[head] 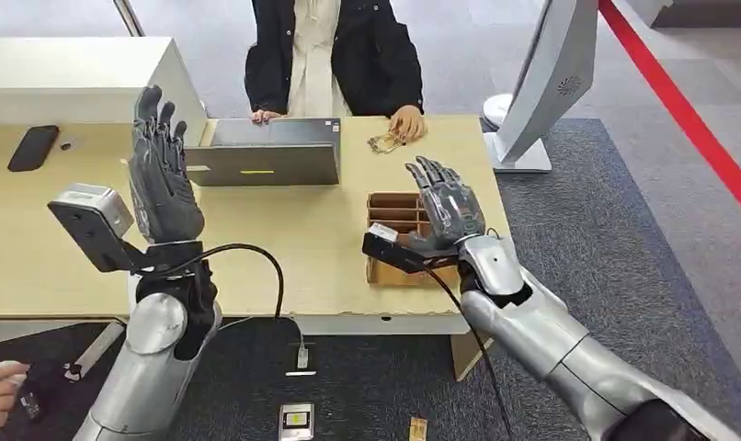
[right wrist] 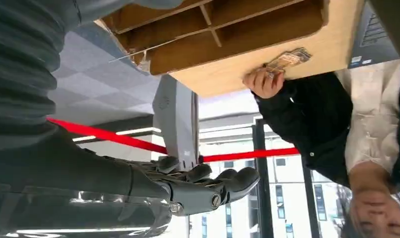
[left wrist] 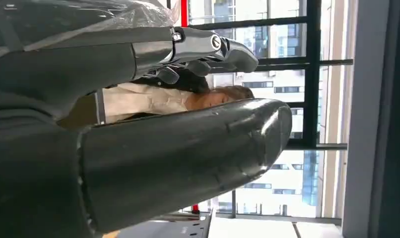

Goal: Pass the card to the sensor for recognition and then transmit it.

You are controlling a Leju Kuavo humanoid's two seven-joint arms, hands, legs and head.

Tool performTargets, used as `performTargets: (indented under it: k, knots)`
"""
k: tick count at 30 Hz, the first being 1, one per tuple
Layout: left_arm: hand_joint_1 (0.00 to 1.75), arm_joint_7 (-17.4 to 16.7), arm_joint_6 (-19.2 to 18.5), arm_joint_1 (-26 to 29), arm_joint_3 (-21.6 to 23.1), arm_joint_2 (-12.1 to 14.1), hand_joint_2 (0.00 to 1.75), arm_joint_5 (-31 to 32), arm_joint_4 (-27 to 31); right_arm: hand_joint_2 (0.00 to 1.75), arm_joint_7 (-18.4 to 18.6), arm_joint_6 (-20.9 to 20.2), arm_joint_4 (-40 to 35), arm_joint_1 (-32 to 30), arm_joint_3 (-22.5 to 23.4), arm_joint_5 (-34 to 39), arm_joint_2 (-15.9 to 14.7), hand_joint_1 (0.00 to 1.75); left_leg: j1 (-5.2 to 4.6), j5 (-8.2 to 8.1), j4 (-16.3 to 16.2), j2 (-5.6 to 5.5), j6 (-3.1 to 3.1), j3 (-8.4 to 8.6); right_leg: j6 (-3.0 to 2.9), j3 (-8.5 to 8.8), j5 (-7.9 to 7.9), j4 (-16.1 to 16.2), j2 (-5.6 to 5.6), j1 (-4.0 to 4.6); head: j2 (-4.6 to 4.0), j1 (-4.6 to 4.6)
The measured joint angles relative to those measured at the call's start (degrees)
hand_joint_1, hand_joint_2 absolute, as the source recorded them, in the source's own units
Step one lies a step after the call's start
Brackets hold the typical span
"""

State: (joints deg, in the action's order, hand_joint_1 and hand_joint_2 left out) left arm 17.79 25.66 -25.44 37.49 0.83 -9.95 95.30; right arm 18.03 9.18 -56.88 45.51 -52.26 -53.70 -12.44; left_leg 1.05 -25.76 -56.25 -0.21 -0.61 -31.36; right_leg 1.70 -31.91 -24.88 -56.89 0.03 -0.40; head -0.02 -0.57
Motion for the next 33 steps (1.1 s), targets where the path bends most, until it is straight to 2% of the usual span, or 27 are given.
performTargets:
  k: [7,20,33]
  knots:
    - [0.00,0.0,0.6,-0.3,0.5,-0.2,0.00,-0.4,-0.4,1.75,0.5,0.6,4.2,1.3,-1.2,1.3,0.3,0.00,0.00,0.00,0.0,0.00,0.00,0.00,0.00,0.00,0.00,0.0,0.00,0.00,0.00,0.02]
    - [0.00,-0.4,1.9,-0.7,1.6,-0.2,0.00,-0.8,-0.4,1.75,4.1,1.5,16.2,4.3,-2.1,5.2,0.2,0.00,0.00,0.00,0.0,0.00,0.01,0.01,0.00,-0.01,0.00,0.0,0.00,-0.01,0.00,0.00]
    - [0.00,-0.9,1.9,-1.0,2.1,-0.3,0.00,-0.8,-0.4,1.75,5.0,1.4,21.2,4.5,-2.1,5.5,-0.5,0.00,0.00,0.00,0.0,0.02,0.01,0.02,0.00,-0.01,0.00,0.0,0.00,0.00,0.00,0.00]
